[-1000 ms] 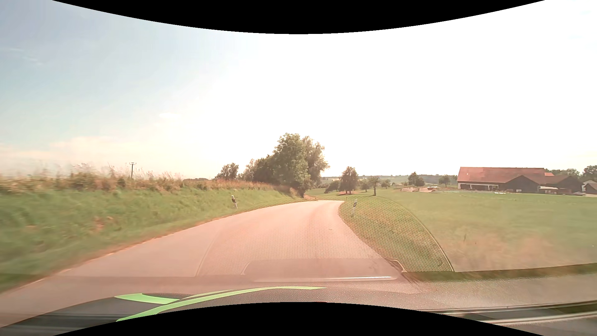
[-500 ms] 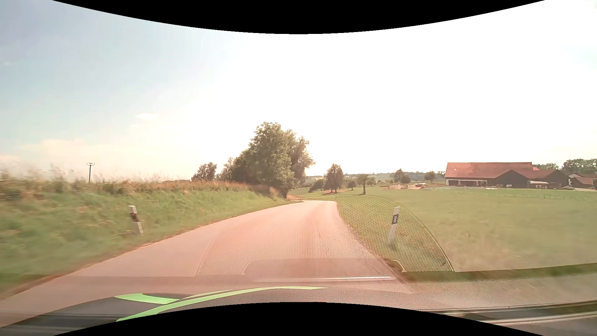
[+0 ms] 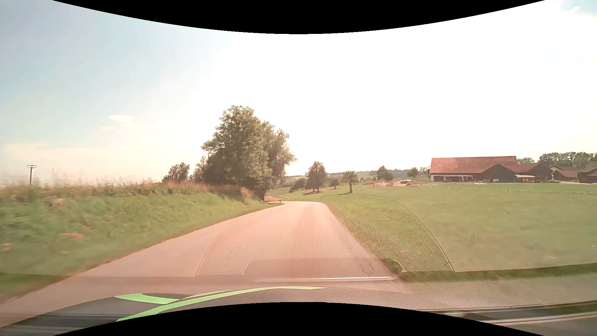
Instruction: Follow the waypoints while adhering to traffic rules and regulations
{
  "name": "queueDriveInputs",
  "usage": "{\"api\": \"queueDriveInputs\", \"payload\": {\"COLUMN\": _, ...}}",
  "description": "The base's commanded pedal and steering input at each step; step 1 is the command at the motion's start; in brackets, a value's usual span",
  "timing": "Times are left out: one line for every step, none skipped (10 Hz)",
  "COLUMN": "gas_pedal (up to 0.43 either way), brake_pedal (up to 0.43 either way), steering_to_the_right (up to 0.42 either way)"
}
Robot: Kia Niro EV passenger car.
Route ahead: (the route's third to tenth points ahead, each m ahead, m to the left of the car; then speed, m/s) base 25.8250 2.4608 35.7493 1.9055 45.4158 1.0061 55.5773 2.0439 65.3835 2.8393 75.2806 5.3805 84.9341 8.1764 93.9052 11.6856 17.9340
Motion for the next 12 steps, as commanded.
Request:
{"api": "queueDriveInputs", "payload": {"gas_pedal": 0.0, "brake_pedal": 0.14, "steering_to_the_right": 0.032}}
{"api": "queueDriveInputs", "payload": {"gas_pedal": 0.0, "brake_pedal": 0.146, "steering_to_the_right": 0.03}}
{"api": "queueDriveInputs", "payload": {"gas_pedal": 0.0, "brake_pedal": 0.146, "steering_to_the_right": 0.029}}
{"api": "queueDriveInputs", "payload": {"gas_pedal": 0.0, "brake_pedal": 0.146, "steering_to_the_right": 0.025}}
{"api": "queueDriveInputs", "payload": {"gas_pedal": 0.0, "brake_pedal": 0.159, "steering_to_the_right": 0.017}}
{"api": "queueDriveInputs", "payload": {"gas_pedal": 0.0, "brake_pedal": 0.171, "steering_to_the_right": 0.006}}
{"api": "queueDriveInputs", "payload": {"gas_pedal": 0.0, "brake_pedal": 0.177, "steering_to_the_right": 0.0}}
{"api": "queueDriveInputs", "payload": {"gas_pedal": 0.0, "brake_pedal": 0.183, "steering_to_the_right": -0.003}}
{"api": "queueDriveInputs", "payload": {"gas_pedal": 0.0, "brake_pedal": 0.183, "steering_to_the_right": -0.003}}
{"api": "queueDriveInputs", "payload": {"gas_pedal": 0.0, "brake_pedal": 0.189, "steering_to_the_right": -0.003}}
{"api": "queueDriveInputs", "payload": {"gas_pedal": 0.0, "brake_pedal": 0.195, "steering_to_the_right": -0.003}}
{"api": "queueDriveInputs", "payload": {"gas_pedal": 0.0, "brake_pedal": 0.195, "steering_to_the_right": -0.002}}
